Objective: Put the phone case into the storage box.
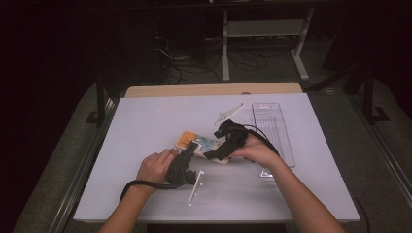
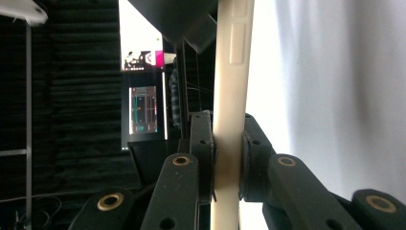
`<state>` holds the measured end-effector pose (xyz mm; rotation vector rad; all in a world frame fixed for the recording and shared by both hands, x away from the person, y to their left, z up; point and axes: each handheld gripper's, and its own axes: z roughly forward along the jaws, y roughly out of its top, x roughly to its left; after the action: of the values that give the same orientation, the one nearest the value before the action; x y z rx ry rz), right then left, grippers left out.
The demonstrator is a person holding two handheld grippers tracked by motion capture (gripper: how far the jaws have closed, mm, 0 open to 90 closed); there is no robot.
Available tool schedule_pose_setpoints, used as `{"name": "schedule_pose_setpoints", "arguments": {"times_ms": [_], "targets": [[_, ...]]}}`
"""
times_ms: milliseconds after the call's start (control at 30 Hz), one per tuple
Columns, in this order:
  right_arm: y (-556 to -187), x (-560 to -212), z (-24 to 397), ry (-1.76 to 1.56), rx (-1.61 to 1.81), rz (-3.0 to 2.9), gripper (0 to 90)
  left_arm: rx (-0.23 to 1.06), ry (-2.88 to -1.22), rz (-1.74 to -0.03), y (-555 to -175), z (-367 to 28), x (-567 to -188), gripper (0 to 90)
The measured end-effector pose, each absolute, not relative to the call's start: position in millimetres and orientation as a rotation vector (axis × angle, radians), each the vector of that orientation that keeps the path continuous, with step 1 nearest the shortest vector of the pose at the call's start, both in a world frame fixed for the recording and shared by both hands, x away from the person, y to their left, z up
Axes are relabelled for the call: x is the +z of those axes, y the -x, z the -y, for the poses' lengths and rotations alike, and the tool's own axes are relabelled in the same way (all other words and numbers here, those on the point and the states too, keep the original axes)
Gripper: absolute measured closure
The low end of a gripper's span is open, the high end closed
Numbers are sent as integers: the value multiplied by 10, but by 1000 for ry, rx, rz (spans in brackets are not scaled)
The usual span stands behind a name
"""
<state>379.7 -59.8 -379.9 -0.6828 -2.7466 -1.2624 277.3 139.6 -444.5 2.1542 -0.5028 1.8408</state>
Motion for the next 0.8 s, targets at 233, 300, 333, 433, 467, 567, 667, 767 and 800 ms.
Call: {"name": "schedule_pose_setpoints", "arguments": {"times_ms": [233,300,333,433,467,567,667,767,800], "targets": [[-3782,-3714,737,736,-1301,2736,15,1841,-2180,462,-2799,-1461,-4409,791],[-3774,-3703,775,743,-1309,2739,15,1841,-2182,454,-2805,-1477,-4402,792],[-3765,-3698,797,751,-1306,2744,15,1838,-2188,450,-2808,-1487,-4400,792],[-3733,-3710,857,751,-1304,2752,15,1837,-2193,440,-2814,-1509,-4395,792],[-3716,-3714,875,757,-1299,2754,15,1841,-2196,439,-2815,-1518,-4390,791],[-3687,-3720,946,771,-1289,2772,15,1847,-2209,431,-2816,-1538,-4373,791],[-3650,-3718,1014,780,-1308,2770,15,1840,-2220,419,-2824,-1561,-4366,792],[-3605,-3726,1096,797,-1322,2767,15,1856,-2220,415,-2826,-1579,-4349,791],[-3590,-3734,1124,800,-1327,2769,15,1850,-2220,411,-2828,-1581,-4351,791]]}}
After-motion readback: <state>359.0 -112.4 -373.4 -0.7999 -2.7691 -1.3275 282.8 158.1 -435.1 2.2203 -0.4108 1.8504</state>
